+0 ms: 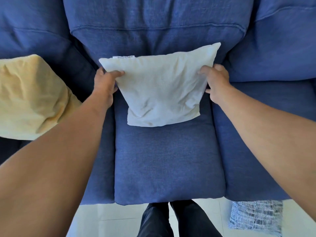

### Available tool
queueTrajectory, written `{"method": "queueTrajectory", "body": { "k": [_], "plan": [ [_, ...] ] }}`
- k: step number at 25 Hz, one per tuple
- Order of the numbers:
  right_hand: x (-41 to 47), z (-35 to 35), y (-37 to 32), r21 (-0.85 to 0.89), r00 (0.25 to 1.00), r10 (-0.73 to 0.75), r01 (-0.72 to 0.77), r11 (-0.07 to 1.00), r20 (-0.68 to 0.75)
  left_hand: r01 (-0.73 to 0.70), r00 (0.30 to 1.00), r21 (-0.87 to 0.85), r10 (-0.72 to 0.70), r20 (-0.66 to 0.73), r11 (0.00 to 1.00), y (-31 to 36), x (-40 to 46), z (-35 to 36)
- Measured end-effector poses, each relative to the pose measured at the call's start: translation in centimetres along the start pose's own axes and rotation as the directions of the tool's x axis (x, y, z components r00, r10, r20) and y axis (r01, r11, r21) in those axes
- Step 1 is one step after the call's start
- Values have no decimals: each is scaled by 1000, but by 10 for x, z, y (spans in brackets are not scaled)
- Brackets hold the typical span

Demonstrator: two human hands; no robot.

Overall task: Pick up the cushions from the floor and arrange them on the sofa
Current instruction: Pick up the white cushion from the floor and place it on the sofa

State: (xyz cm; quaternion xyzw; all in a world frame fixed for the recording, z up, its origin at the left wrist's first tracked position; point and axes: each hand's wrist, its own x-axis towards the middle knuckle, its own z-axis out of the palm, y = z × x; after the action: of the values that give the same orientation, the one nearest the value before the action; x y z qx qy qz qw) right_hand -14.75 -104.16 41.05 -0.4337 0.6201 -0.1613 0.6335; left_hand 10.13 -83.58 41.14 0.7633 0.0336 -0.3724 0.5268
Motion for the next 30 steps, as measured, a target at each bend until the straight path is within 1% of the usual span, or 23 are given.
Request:
{"method": "queueTrajectory", "body": {
  "k": [1,3,4,6,8,9,11,13,15,17,19,20,21,23,25,27,29,30],
  "plan": [
    [1,2,-4,-1,1000,-19,19,1000,11,4,1000,-30,-3,26,1000,8,2,2],
    [6,3,-6,-55,998,-59,58,997,-4,-32,998,23,30,60,999,16,1,6],
    [10,2,-7,-61,996,-86,84,995,-39,-71,997,33,70,26,997,19,-1,8],
    [14,-2,-6,-23,986,-126,124,992,-106,-130,988,-5,129,-86,992,22,-4,7],
    [14,-2,-2,-34,986,-132,129,991,-106,-160,974,-12,155,-166,987,18,-4,3],
    [13,-2,0,-69,988,-121,114,991,-101,-165,971,1,162,-178,986,14,-6,3],
    [7,-3,5,-132,992,-80,66,989,-101,-139,973,16,140,-182,990,8,-10,3],
    [-3,-6,8,-200,990,-88,65,978,-111,-98,974,33,103,-201,995,4,-19,3],
    [-23,-11,10,-236,989,-123,99,967,-88,-74,967,77,91,-237,994,-3,-32,0],
    [-45,-18,17,-279,985,-169,154,948,-29,-71,966,124,99,-238,990,-11,-53,1],
    [-74,-29,20,-358,975,-218,217,908,38,-117,976,249,157,-148,961,-16,-90,10],
    [-90,-35,21,-396,968,-241,248,884,68,-164,976,333,203,-85,929,-17,-110,15],
    [-107,-41,23,-436,962,-258,269,859,87,-221,968,412,250,-17,884,-19,-128,21],
    [-133,-57,30,-529,953,-288,294,796,96,-343,937,508,326,125,790,-23,-156,35],
    [-156,-74,43,-626,947,-311,293,722,85,-481,876,570,385,289,666,-29,-179,54],
    [-172,-96,60,-694,942,-331,274,665,55,-602,798,603,407,444,523,-37,-199,77],
    [-190,-131,80,-732,938,-347,235,640,-3,-702,712,618,375,594,354,-46,-228,107],
    [-198,-150,90,-741,936,-350,210,638,-35,-733,680,612,348,646,296,-51,-244,121]
  ]
}}
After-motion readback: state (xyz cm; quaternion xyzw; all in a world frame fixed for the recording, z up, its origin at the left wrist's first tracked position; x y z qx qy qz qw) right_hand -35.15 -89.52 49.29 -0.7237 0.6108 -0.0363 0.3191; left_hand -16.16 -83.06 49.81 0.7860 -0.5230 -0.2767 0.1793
